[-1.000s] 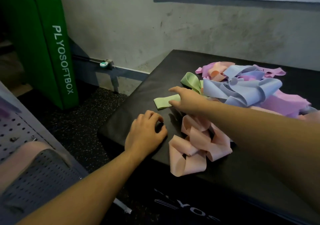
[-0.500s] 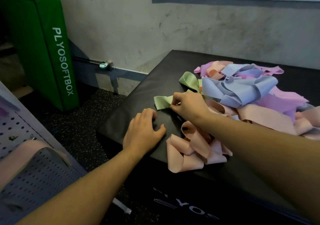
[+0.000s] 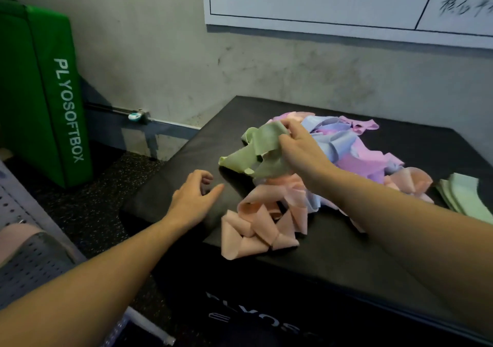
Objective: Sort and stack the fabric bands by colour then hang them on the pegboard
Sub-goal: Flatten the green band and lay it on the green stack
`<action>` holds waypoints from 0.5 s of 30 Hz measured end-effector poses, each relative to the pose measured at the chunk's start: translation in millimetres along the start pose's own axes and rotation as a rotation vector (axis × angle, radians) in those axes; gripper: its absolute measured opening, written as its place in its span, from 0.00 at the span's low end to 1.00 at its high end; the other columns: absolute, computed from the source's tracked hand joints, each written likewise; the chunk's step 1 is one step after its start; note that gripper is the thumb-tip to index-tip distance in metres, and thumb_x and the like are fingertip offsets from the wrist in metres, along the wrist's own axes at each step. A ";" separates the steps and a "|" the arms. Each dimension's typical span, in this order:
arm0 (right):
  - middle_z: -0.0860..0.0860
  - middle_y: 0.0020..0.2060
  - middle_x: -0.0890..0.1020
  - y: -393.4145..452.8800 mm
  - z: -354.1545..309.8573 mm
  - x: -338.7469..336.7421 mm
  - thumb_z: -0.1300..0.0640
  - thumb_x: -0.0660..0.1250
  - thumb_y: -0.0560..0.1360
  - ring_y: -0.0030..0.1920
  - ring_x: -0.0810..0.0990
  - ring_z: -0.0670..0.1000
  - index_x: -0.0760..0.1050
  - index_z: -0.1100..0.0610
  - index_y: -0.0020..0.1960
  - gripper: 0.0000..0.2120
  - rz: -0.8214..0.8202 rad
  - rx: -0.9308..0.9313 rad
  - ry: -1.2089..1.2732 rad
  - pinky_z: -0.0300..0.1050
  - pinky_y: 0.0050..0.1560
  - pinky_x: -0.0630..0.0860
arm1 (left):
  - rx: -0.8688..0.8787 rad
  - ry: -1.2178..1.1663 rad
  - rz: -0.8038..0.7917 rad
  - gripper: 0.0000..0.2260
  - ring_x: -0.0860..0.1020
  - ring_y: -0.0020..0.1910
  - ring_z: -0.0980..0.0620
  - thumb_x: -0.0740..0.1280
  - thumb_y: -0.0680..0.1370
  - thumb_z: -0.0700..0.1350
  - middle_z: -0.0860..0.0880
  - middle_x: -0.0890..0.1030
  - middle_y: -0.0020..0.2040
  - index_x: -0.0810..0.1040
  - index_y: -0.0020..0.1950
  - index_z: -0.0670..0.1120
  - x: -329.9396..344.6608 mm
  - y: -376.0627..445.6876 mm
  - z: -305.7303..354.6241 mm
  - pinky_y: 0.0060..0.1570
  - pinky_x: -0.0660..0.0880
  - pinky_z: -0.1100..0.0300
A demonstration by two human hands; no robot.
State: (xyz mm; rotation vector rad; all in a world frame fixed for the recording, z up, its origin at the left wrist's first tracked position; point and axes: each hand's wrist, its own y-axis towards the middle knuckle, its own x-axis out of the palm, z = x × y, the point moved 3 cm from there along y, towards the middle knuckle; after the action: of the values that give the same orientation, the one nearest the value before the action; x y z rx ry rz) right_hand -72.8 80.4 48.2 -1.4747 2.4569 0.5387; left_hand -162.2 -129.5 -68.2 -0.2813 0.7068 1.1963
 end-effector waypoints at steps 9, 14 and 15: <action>0.52 0.39 0.76 -30.8 -26.7 -71.5 0.49 0.71 0.72 0.41 0.75 0.53 0.68 0.52 0.46 0.13 0.078 0.221 0.412 0.50 0.44 0.70 | 0.146 -0.301 -0.116 0.29 0.73 0.63 0.61 0.74 0.70 0.64 0.61 0.64 0.62 0.66 0.64 0.59 42.1 -32.2 91.1 0.63 0.72 0.59; 0.53 0.34 0.73 -50.0 -40.0 -114.5 0.63 0.67 0.79 0.36 0.73 0.52 0.63 0.51 0.38 0.16 0.095 0.150 0.568 0.47 0.37 0.71 | 0.248 -0.282 -0.131 0.35 0.67 0.70 0.57 0.79 0.69 0.57 0.62 0.54 0.72 0.61 0.67 0.63 60.0 -38.6 133.6 0.72 0.67 0.56; 0.53 0.34 0.73 -55.1 -42.6 -124.0 0.64 0.65 0.79 0.36 0.74 0.52 0.63 0.51 0.37 0.17 0.095 0.158 0.605 0.47 0.37 0.73 | 0.242 -0.305 -0.115 0.36 0.68 0.70 0.55 0.78 0.67 0.59 0.61 0.56 0.73 0.60 0.66 0.66 60.8 -41.0 142.2 0.72 0.68 0.52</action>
State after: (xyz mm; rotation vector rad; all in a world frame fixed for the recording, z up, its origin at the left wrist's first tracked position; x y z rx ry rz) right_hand 33.8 138.2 122.4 -1.6400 2.9353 -0.1183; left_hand -63.4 -20.2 -5.8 0.0619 0.5531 1.0046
